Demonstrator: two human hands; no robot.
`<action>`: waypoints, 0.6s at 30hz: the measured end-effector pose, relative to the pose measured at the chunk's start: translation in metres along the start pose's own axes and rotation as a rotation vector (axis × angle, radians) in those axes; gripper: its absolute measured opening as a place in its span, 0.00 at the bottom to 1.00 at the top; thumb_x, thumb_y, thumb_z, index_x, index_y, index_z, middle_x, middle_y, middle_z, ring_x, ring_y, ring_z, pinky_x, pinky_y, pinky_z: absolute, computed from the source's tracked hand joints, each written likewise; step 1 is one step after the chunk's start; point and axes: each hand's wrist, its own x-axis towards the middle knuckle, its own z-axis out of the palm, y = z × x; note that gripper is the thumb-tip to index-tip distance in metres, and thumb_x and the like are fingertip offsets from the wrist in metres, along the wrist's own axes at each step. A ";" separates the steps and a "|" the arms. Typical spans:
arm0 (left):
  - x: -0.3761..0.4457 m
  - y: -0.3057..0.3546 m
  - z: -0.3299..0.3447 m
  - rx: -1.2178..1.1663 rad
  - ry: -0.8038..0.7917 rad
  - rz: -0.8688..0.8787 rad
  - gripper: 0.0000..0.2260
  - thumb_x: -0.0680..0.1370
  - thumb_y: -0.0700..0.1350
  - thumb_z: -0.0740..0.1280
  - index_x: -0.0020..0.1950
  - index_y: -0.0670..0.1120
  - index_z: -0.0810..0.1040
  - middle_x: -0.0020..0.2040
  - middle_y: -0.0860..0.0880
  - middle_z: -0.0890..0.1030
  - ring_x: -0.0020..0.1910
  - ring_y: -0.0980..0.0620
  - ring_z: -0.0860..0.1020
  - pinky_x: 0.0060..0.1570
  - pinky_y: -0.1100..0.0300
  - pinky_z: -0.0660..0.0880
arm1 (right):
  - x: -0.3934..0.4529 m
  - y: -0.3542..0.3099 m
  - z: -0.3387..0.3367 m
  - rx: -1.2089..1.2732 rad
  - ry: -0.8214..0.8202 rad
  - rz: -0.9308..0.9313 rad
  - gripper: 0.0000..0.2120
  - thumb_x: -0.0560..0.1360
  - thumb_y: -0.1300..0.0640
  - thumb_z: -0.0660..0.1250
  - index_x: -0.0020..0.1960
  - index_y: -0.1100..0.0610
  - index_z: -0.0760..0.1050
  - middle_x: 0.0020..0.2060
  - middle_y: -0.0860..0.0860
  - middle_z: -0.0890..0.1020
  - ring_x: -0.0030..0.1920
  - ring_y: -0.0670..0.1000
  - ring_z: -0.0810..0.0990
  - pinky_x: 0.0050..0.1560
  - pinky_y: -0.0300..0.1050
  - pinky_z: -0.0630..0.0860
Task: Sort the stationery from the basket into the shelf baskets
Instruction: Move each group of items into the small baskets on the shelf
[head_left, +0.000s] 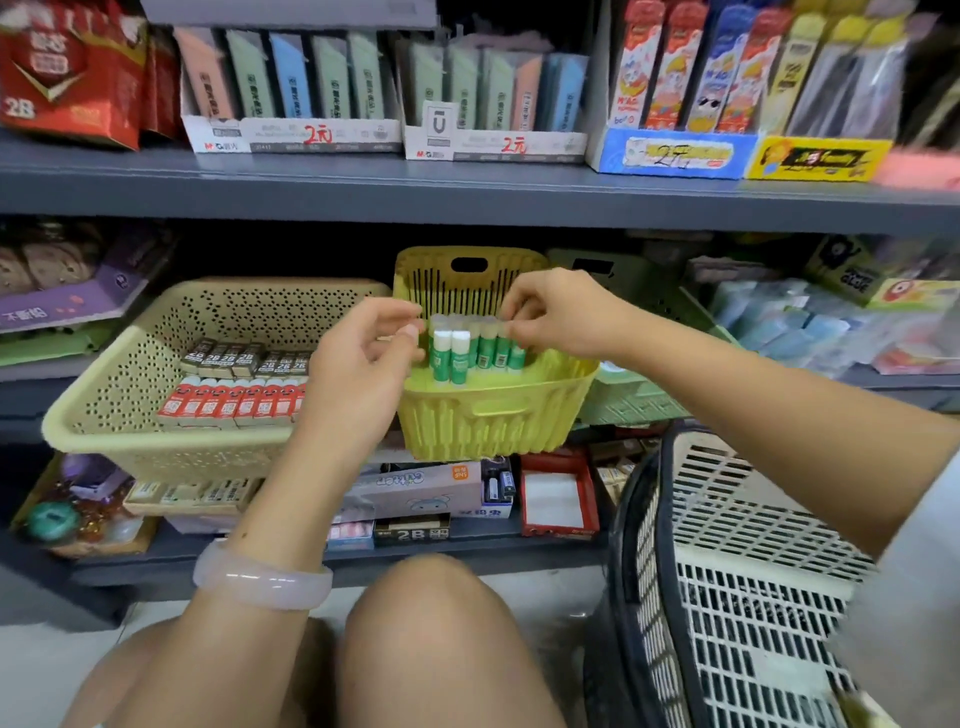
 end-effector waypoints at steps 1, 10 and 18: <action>-0.007 0.008 0.009 -0.002 -0.040 0.016 0.12 0.78 0.39 0.60 0.46 0.57 0.74 0.48 0.54 0.80 0.43 0.58 0.79 0.46 0.61 0.76 | -0.016 0.002 -0.009 0.044 -0.003 -0.019 0.02 0.73 0.57 0.68 0.45 0.55 0.76 0.36 0.47 0.79 0.33 0.42 0.77 0.40 0.36 0.77; -0.092 0.033 0.149 0.046 -0.562 0.094 0.09 0.78 0.38 0.61 0.48 0.51 0.76 0.45 0.57 0.78 0.47 0.56 0.77 0.48 0.69 0.71 | -0.161 0.102 -0.035 0.018 -0.173 0.152 0.05 0.74 0.60 0.66 0.50 0.57 0.77 0.37 0.50 0.80 0.37 0.47 0.78 0.40 0.36 0.74; -0.140 -0.011 0.198 0.800 -1.004 0.425 0.11 0.80 0.48 0.56 0.58 0.51 0.74 0.54 0.50 0.79 0.53 0.49 0.76 0.48 0.54 0.73 | -0.258 0.223 0.003 -0.210 -0.505 0.399 0.13 0.76 0.52 0.63 0.59 0.55 0.74 0.50 0.50 0.80 0.45 0.46 0.74 0.45 0.38 0.66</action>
